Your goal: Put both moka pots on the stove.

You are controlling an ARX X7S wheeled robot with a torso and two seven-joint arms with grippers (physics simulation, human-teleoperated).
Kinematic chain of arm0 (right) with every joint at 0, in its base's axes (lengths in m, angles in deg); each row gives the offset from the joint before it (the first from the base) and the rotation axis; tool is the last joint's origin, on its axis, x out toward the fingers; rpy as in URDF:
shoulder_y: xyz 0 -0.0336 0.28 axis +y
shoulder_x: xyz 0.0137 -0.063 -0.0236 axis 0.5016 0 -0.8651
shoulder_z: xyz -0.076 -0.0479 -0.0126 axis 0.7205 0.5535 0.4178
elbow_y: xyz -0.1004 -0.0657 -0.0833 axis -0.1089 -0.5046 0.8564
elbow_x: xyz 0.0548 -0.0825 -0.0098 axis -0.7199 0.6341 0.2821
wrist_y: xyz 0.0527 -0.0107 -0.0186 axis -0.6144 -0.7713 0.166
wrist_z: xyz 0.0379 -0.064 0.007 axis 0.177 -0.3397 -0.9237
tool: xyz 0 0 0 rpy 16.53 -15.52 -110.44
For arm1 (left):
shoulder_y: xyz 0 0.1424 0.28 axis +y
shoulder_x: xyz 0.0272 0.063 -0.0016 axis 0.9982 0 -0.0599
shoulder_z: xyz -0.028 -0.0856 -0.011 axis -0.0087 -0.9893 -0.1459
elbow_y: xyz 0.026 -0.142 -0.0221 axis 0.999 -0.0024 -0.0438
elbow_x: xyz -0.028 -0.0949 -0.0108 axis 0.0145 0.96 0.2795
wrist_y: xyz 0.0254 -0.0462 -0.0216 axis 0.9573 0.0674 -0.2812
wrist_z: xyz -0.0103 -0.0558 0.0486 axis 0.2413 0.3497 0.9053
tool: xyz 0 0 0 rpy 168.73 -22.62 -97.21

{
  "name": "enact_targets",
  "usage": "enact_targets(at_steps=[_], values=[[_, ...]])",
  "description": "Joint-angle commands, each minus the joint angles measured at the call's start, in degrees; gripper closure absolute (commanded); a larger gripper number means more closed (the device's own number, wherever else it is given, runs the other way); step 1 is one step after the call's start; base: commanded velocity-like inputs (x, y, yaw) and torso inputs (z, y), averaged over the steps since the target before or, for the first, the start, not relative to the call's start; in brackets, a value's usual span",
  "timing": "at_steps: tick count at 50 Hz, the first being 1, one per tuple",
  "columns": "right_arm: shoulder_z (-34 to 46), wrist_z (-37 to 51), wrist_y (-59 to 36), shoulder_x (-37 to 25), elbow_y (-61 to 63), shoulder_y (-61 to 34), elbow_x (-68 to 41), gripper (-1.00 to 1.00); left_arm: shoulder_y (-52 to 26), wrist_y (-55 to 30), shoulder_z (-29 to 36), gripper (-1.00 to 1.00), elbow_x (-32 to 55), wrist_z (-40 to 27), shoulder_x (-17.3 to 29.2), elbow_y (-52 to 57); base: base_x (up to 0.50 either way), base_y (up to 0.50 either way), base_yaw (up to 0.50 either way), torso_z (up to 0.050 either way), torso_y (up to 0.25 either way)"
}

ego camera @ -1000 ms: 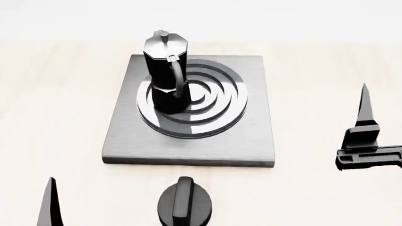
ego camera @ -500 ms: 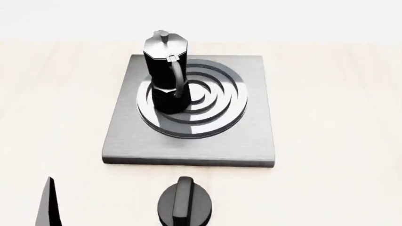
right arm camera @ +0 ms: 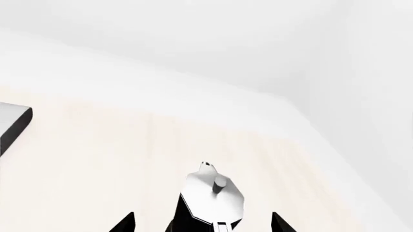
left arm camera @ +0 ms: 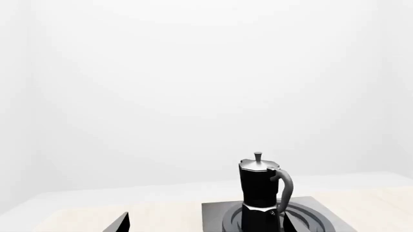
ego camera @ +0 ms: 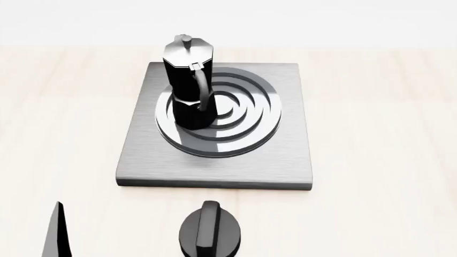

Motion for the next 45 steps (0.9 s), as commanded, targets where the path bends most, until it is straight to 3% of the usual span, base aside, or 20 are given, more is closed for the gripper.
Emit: enact_targets(at_steps=[1,45], values=[[3.7,-3.6,-1.4,1.3,-6.4,-4.1,3.4,-1.0,-0.1,0.1,0.1,-1.0,0.1,-0.1,0.0,-0.2,0.0,0.0,0.0,0.0,0.0],[7.7,-8.5,10.0,10.5,-29.7,-9.3,12.1,-1.0,-0.7,0.2,1.2,-1.0,-0.3,-0.4,0.2,-1.0,0.0,0.0,0.0,0.0,0.0]])
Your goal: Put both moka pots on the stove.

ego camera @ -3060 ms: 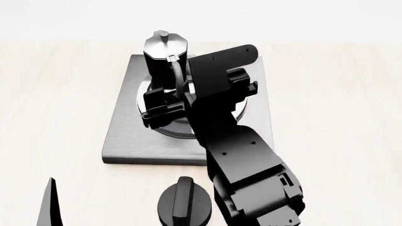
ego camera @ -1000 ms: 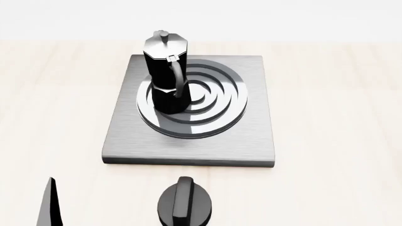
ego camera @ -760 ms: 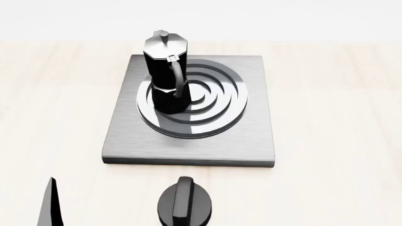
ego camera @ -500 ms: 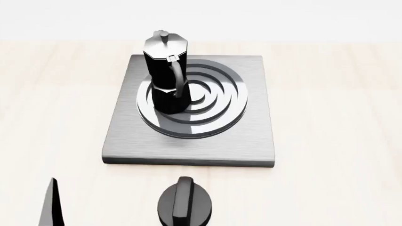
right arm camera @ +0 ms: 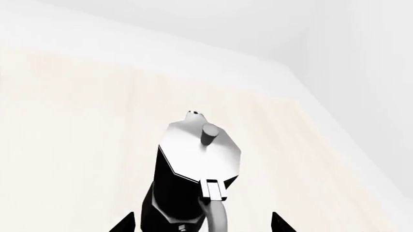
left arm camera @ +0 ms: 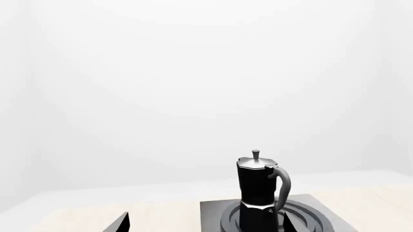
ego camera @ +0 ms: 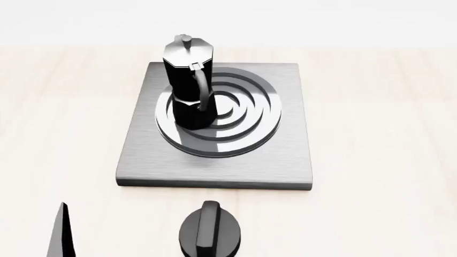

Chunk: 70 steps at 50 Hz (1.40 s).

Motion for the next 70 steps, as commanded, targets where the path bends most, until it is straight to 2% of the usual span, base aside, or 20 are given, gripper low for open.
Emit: enact_targets(at_steps=[1,7,17,26,44,59,70], values=[[1.4,-1.1,4.2,3.2,-8.0,-2.4,3.2,-1.0,-0.2,0.1,0.3,-1.0,-0.2,-0.1,0.0,-0.4,0.0,0.0,0.0,0.0,0.0],[1.7,-1.7,7.2,5.2,-13.3,-3.6,4.4,-1.0,-0.2,0.1,0.5,-1.0,-0.2,-0.1,0.0,-0.4,0.0,0.0,0.0,0.0,0.0],[1.7,-2.0,7.9,6.4,-13.3,-3.4,4.3,-1.0,-0.3,0.0,1.1,-1.0,-0.5,-0.2,-0.1,-0.5,0.0,0.0,0.0,0.0,0.0],[2.5,-3.9,12.7,9.6,-24.3,-6.0,6.4,-1.0,-0.5,-0.2,1.1,-1.0,-0.4,-0.3,0.0,-0.5,0.0,0.0,0.0,0.0,0.0],[1.8,-4.5,14.8,10.0,-28.8,-6.8,6.5,-1.0,-0.8,-0.5,1.9,-1.0,-0.7,-0.3,0.0,-0.4,0.0,0.0,0.0,0.0,0.0],[1.4,-5.7,20.8,13.4,-39.8,-13.0,8.2,-1.0,-0.9,-0.2,2.4,-1.0,-0.9,-0.3,0.0,-0.9,0.0,0.0,0.0,0.0,0.0],[-1.5,-5.1,20.6,14.2,-40.0,-12.1,10.5,-1.0,-1.0,-0.5,2.4,-1.0,-0.8,-0.6,0.1,-0.6,0.0,0.0,0.0,0.0,0.0]])
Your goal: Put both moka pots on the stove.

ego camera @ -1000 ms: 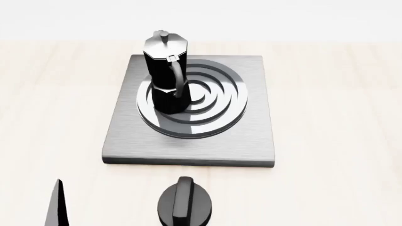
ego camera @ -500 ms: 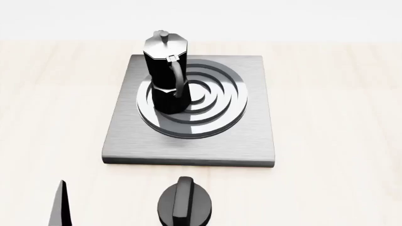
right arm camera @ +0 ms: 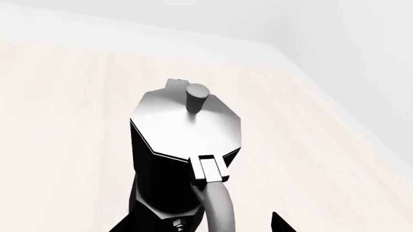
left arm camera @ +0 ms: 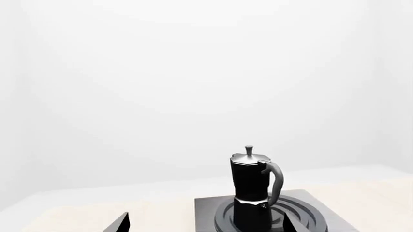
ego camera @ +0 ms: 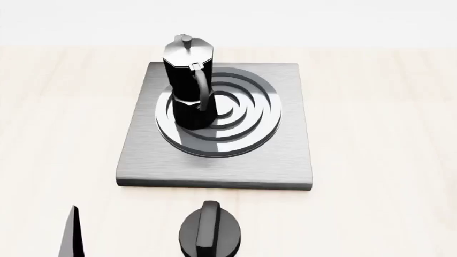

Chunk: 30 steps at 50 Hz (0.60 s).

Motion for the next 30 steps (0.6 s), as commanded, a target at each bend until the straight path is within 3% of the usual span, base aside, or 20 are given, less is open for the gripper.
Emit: enact_targets(at_steps=[1,18,19,30], values=[[-2.4,0.0,0.9,1.3,-2.6,-0.3,2.3,-1.0,-0.1,-0.2,0.3,-1.0,-0.1,-0.2,0.0,0.1,0.0,0.0,0.0,0.0,0.0],[-9.4,0.5,1.1,1.8,-2.7,1.2,8.9,-1.0,-0.3,-0.2,0.8,-1.0,-0.2,-0.2,0.0,-0.2,0.0,0.0,0.0,0.0,0.0],[-9.8,1.1,1.5,1.9,-2.7,1.2,9.3,1.0,-0.3,-0.1,0.8,-1.0,-0.2,-0.2,0.0,-0.2,0.0,0.0,0.0,0.0,0.0],[-13.4,0.0,1.5,2.5,-2.7,1.1,12.8,1.0,-0.4,-0.4,1.1,-1.0,-0.2,-0.3,0.1,0.0,0.0,0.0,0.0,0.0,0.0]])
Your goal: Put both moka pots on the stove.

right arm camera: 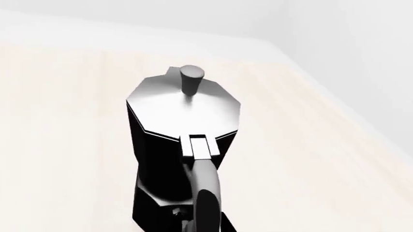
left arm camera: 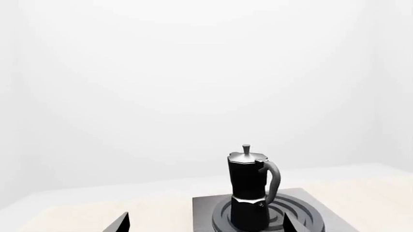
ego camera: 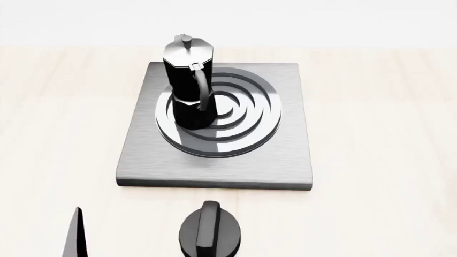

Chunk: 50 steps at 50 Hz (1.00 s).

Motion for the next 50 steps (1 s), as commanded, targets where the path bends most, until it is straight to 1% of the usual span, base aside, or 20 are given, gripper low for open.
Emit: enact_targets(at_steps=[1,6,13,18,23,27,31,36,42,50], values=[[-3.5,-0.1,0.6,0.4,-0.7,0.2,5.4,1.0,-0.1,-0.2,0.2,-1.0,0.0,-0.1,0.1,0.2,0.0,0.0,0.0,0.0,0.0],[-4.7,-0.7,0.9,0.8,-0.7,0.0,6.5,1.0,-0.1,0.0,0.3,-1.0,0.1,-0.1,0.1,0.0,0.0,0.0,0.0,0.0,0.0],[-5.4,-3.6,4.8,3.8,-0.5,-2.0,7.0,1.0,-0.3,-0.1,0.6,-1.0,-0.1,-0.1,0.1,-0.2,0.0,0.0,0.0,0.0,0.0],[-6.3,-2.5,4.5,5.7,-0.3,-4.8,6.7,1.0,-0.3,0.0,0.3,-1.0,0.2,-0.2,0.2,-0.3,0.0,0.0,0.0,0.0,0.0],[-6.6,0.6,4.0,7.0,1.0,-7.0,6.9,1.0,-0.3,0.2,0.1,-1.0,0.5,-0.3,0.2,-0.3,0.0,0.0,0.0,0.0,0.0],[-7.4,2.8,7.8,8.1,-0.4,-8.4,6.9,1.0,-0.2,0.2,-0.1,-1.0,0.7,-0.4,0.4,-0.1,0.0,0.0,0.0,0.0,0.0],[-8.0,3.5,9.2,8.3,0.2,-9.5,6.8,1.0,-0.1,0.3,-0.2,-1.0,0.7,-0.5,0.4,-0.2,0.0,0.0,0.0,0.0,0.0],[-8.7,4.6,0.6,7.8,15.1,-4.5,5.1,1.0,0.0,0.9,-0.1,-1.0,0.7,-0.4,0.4,-0.6,0.0,0.0,0.0,0.0,0.0],[-8.3,4.4,-2.7,8.3,20.4,-2.8,4.8,1.0,0.0,1.1,-0.2,-1.0,0.9,-0.4,0.5,-0.7,0.0,0.0,0.0,0.0,0.0],[-6.8,-0.7,-4.2,8.9,22.1,-3.1,4.0,1.0,0.0,1.3,-0.3,-1.0,0.9,-0.5,0.6,-0.9,0.0,0.0,0.0,0.0,0.0]])
